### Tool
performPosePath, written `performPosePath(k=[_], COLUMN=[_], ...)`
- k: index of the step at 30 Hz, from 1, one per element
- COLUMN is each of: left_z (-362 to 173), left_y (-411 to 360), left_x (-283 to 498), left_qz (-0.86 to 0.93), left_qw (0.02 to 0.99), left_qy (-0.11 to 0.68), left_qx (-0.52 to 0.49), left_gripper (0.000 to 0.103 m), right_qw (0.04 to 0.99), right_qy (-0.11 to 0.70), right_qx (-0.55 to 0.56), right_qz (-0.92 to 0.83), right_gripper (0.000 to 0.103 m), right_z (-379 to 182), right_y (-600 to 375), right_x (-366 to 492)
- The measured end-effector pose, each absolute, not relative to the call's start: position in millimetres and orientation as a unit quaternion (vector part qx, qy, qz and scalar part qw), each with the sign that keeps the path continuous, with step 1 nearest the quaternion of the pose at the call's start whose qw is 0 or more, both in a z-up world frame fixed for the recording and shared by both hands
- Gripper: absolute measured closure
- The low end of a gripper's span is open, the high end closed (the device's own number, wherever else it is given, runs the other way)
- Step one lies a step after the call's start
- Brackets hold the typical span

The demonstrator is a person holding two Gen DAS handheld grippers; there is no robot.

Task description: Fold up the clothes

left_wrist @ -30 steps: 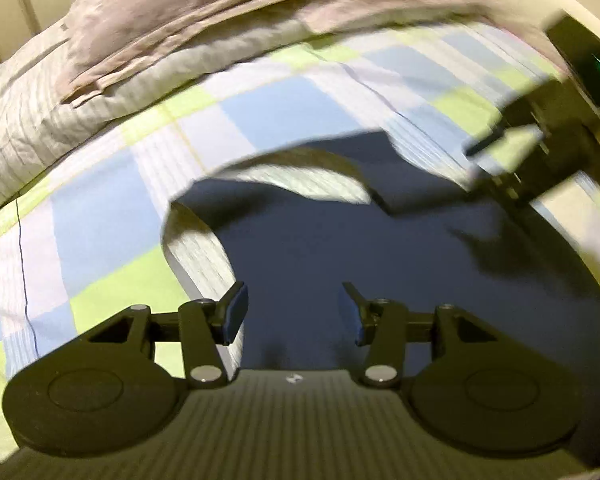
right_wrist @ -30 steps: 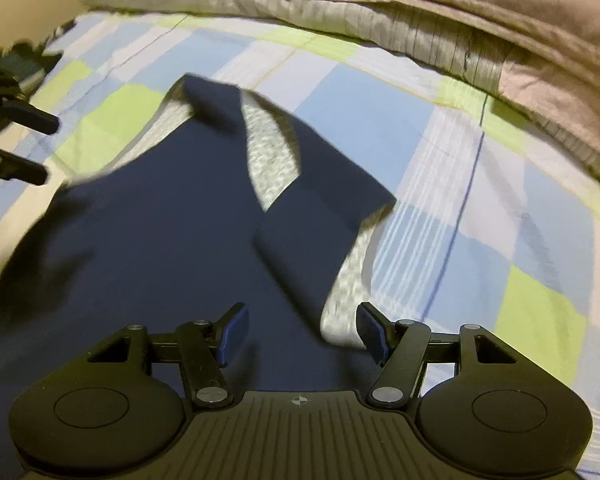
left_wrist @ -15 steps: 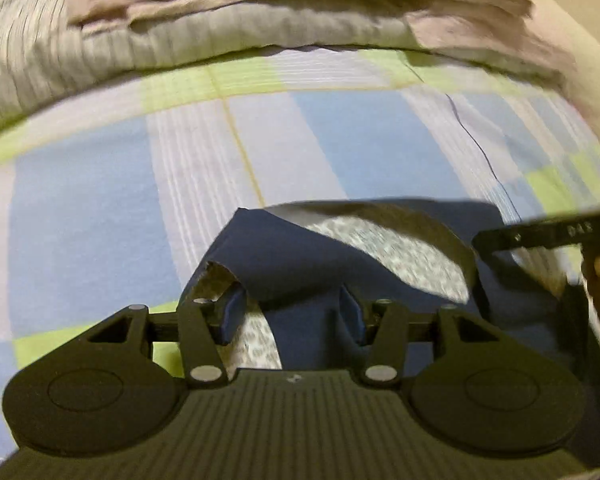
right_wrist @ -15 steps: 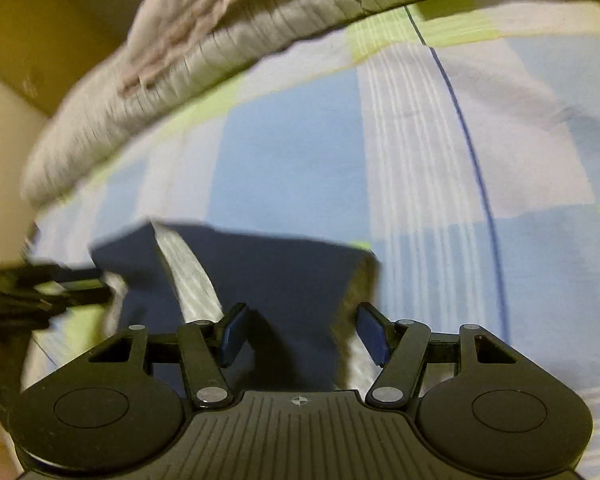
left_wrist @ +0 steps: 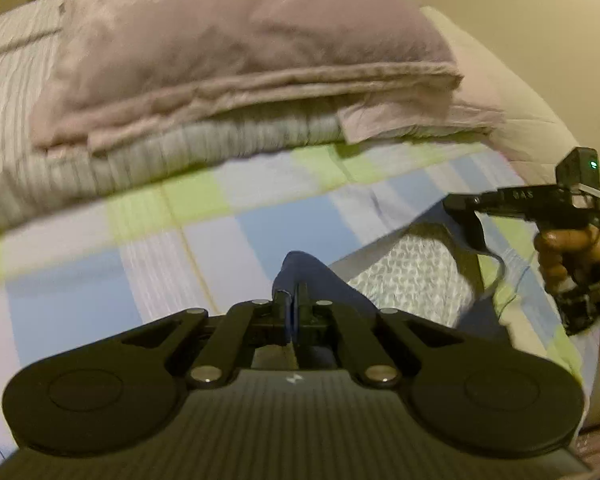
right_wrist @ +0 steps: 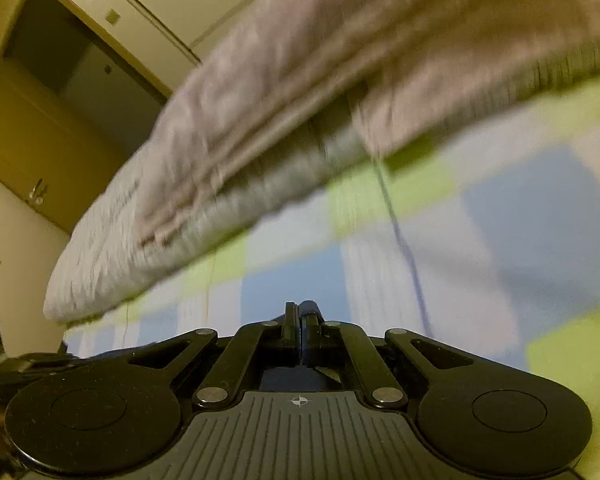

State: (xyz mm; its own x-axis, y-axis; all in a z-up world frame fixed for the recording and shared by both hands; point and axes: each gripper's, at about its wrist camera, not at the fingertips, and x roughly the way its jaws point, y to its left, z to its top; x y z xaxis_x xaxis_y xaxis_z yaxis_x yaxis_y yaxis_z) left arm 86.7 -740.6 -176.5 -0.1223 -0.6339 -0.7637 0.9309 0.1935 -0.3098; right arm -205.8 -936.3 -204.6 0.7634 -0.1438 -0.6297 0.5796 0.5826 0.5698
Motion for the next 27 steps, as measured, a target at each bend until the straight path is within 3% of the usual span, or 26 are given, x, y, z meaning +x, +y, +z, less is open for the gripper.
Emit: performPosePath(k=[3, 4, 7, 8, 9, 10, 11, 12, 17, 22, 23, 25, 27], left_z=[-190, -202, -234, -242, -247, -251, -254, -258, -275, -288, -289, -288, -286], left_y=[-758, -763, -765, -763, -759, -754, -749, -744, -720, -699, -696, -691, -687], left_x=[98, 102, 102, 101, 97, 93, 88, 84, 61, 43, 40, 36, 32], left_qz=[-0.601, -0.589, -0.550, -0.542, -0.540, -0.541, -0.542, -0.543, -0.548, -0.545, -0.544, -0.542, -0.539], left_qw=[0.636, 0.639, 0.658, 0.664, 0.664, 0.661, 0.658, 0.656, 0.641, 0.630, 0.631, 0.633, 0.637], left_qy=[0.452, 0.464, 0.487, 0.490, 0.493, 0.495, 0.497, 0.498, 0.508, 0.521, 0.522, 0.522, 0.521], left_qx=[0.175, 0.172, 0.163, 0.157, 0.157, 0.160, 0.163, 0.165, 0.178, 0.184, 0.184, 0.182, 0.179], left_gripper=[0.102, 0.097, 0.093, 0.091, 0.088, 0.081, 0.078, 0.078, 0.078, 0.078, 0.078, 0.078, 0.078], right_qw=[0.844, 0.838, 0.811, 0.811, 0.813, 0.814, 0.816, 0.817, 0.825, 0.834, 0.832, 0.831, 0.843], right_qy=[0.259, 0.260, 0.308, 0.308, 0.307, 0.305, 0.303, 0.298, 0.307, 0.395, 0.408, 0.426, 0.406], right_qx=[0.395, 0.398, 0.403, 0.401, 0.399, 0.396, 0.394, 0.393, 0.374, 0.313, 0.310, 0.303, 0.295], right_qz=[-0.253, -0.267, -0.292, -0.294, -0.295, -0.295, -0.296, -0.299, -0.291, -0.226, -0.212, -0.190, -0.194], right_gripper=[0.103, 0.103, 0.102, 0.098, 0.088, 0.070, 0.057, 0.038, 0.037, 0.039, 0.042, 0.075, 0.075], right_z=[-206, -212, -242, -246, -249, -253, -257, -258, -258, -270, -275, -284, -282], right_y=[-954, -960, -971, -968, -964, -961, -957, -954, -939, -923, -924, -934, -952], right_x=[-200, -197, -188, -191, -196, -200, -204, -211, -243, -228, -221, -200, -185])
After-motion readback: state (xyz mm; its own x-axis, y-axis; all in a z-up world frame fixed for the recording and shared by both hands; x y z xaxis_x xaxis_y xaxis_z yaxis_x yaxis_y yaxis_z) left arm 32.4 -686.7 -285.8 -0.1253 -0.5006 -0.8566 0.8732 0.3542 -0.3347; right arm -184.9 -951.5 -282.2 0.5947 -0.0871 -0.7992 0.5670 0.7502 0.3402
